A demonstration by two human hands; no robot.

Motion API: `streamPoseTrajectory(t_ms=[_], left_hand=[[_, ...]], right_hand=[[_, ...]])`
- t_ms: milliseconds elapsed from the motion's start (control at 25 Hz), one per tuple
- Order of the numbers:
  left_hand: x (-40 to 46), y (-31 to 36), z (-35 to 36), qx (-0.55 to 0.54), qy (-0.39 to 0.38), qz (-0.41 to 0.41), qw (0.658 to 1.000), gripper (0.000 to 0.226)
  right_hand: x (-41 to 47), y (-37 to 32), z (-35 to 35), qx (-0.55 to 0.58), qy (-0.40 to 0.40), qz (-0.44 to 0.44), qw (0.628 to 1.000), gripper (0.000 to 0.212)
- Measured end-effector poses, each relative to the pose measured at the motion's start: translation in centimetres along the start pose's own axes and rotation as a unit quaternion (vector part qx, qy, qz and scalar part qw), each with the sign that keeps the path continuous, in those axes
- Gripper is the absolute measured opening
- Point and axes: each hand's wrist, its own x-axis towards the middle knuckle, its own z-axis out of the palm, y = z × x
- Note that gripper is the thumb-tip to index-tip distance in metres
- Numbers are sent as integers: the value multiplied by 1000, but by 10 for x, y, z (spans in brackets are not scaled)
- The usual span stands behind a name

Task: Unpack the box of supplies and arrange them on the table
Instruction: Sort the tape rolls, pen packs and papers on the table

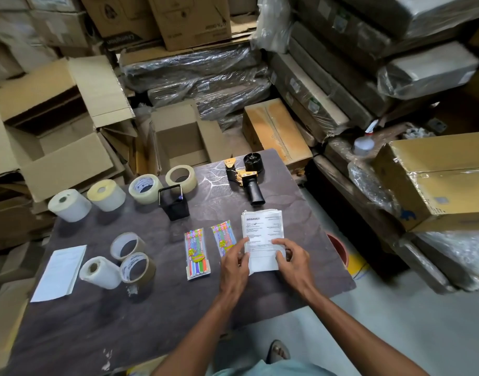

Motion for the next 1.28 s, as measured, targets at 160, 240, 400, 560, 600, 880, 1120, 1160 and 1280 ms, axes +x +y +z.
streamPoseTrajectory(t_ms=[160, 240, 400, 560, 600, 880, 1120, 1160, 1280], left_hand=[[-15, -14, -39, -27, 24, -33, 999, 40], [-27, -21, -66, -24, 37, -36, 998, 39], [-53, -35, -127, -16, 79, -41, 996, 38], [-85, -53, -196, -8, 128, -47, 991, 36], [-93, -57, -212, -2, 144, -49, 988, 36], [-141, -97, -305, -21, 218, -88, 972, 35], [-152, -126, -357, -39, 252, -103, 962, 35], [-150, -129, -364, -37, 258, -103, 960, 34], [-139, -142, -384, -33, 281, -118, 952, 32]], right_hand=[[-18, -21, 29, 8, -32, 17, 999, 30], [-31, -36, 47, 11, -55, 11, 998, 29], [-59, -70, 91, 18, -93, -13, 995, 31], [-92, -105, 147, 25, -141, -48, 988, 32], [-101, -112, 161, 25, -153, -57, 986, 32], [-165, -152, 245, 56, -212, -60, 974, 29], [-187, -173, 299, 59, -250, -65, 964, 28], [-187, -176, 308, 58, -258, -64, 962, 28], [-185, -184, 337, 54, -285, -64, 955, 27]])
